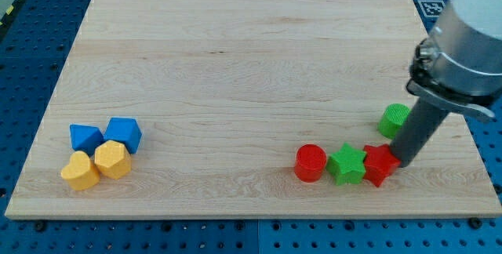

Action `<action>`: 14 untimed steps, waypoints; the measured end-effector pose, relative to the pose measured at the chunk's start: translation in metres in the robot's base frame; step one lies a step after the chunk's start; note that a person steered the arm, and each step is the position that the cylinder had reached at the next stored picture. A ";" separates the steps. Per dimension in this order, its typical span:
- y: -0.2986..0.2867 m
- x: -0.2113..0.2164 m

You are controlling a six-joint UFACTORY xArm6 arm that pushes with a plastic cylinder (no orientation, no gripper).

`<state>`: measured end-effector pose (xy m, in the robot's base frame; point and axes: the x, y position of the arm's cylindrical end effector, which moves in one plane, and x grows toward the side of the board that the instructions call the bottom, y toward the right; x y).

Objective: Move the green circle closer to the red circle

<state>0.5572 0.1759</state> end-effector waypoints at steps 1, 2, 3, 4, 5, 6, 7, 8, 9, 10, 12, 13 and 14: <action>-0.022 0.000; -0.033 0.000; -0.021 -0.008; 0.039 -0.009; 0.093 -0.015; 0.100 -0.049; 0.083 -0.059; 0.055 -0.059; 0.025 -0.059; -0.015 -0.059; -0.111 -0.059; -0.127 -0.084; -0.146 -0.090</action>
<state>0.4676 0.0304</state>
